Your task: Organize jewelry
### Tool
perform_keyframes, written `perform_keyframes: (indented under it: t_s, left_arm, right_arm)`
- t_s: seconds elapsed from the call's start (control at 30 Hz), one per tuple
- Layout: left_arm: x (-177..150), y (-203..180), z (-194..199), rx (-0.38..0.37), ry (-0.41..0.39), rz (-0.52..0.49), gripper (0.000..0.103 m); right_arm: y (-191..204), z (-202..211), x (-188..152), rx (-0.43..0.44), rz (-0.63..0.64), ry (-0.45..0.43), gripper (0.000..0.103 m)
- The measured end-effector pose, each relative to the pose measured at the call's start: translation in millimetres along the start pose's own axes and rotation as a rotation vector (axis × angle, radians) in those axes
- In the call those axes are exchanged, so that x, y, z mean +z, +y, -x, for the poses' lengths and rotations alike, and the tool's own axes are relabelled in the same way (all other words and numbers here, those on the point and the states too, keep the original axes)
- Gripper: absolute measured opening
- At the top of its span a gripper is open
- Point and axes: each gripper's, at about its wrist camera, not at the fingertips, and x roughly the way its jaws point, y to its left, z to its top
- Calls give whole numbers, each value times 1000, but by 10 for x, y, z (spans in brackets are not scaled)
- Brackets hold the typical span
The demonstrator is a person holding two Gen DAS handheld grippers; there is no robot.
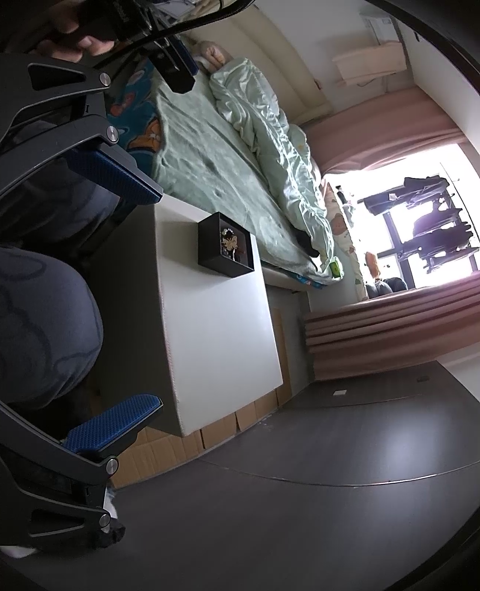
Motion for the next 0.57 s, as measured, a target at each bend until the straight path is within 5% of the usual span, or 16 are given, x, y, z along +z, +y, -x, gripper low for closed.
perform_keyframes:
  t_s: [0.57]
  left_arm:
    - [9,-80,19,22,-26,-34,103]
  right_arm:
    - [28,-36,-4,37,15,30,103]
